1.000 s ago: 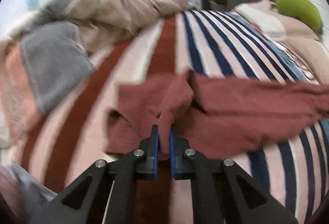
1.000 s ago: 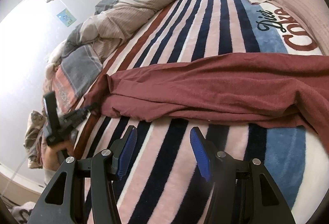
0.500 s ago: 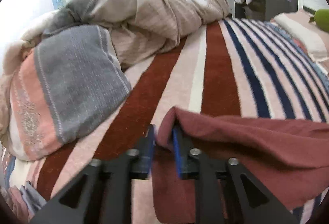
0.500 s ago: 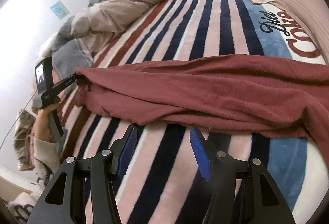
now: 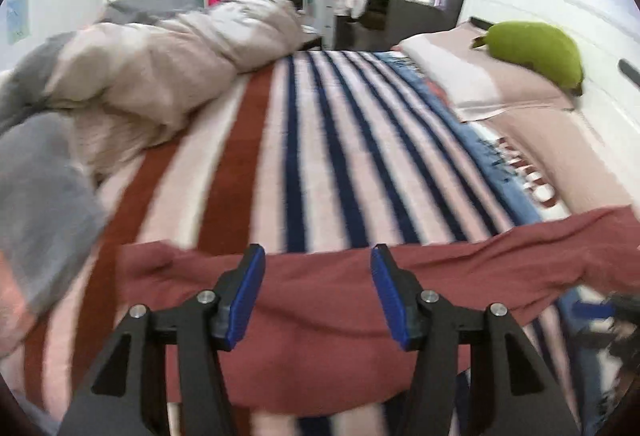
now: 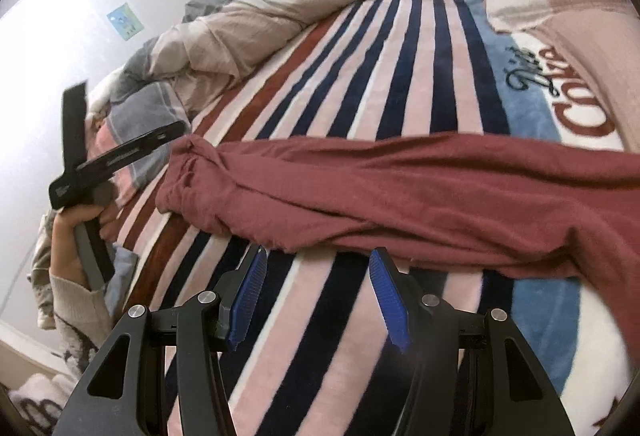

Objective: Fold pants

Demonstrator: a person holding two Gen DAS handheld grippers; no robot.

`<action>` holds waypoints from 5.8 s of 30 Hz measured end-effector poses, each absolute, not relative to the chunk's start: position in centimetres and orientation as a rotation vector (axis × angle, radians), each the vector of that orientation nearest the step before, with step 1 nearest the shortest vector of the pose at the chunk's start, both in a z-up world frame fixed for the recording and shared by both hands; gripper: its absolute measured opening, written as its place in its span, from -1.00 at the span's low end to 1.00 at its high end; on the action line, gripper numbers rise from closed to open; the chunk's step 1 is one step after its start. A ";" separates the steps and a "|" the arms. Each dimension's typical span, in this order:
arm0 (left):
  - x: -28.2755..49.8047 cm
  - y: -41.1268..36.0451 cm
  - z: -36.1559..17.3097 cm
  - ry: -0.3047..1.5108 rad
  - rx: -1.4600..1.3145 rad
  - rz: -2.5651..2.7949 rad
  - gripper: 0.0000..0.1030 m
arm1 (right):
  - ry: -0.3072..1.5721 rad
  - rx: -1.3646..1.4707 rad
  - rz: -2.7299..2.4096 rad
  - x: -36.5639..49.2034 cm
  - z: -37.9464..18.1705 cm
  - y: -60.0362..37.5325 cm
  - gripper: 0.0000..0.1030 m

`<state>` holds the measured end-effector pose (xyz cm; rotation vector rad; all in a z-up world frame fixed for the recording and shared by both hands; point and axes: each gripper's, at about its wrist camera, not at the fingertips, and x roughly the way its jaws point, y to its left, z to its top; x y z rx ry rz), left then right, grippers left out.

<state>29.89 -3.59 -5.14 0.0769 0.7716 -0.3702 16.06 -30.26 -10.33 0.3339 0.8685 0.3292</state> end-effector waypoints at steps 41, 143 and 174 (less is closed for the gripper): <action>32.9 -0.8 -14.6 0.954 0.072 -0.308 -0.01 | 0.997 -0.176 0.190 30.6 -15.2 -23.8 -0.86; 30.6 -7.5 -13.4 0.835 0.148 -0.356 0.18 | 0.971 -0.336 -0.190 25.6 -15.1 -33.6 -0.96; 28.0 -10.6 -11.4 0.830 0.052 -0.558 0.30 | 1.019 -0.149 -0.223 17.5 -11.4 -38.3 -0.36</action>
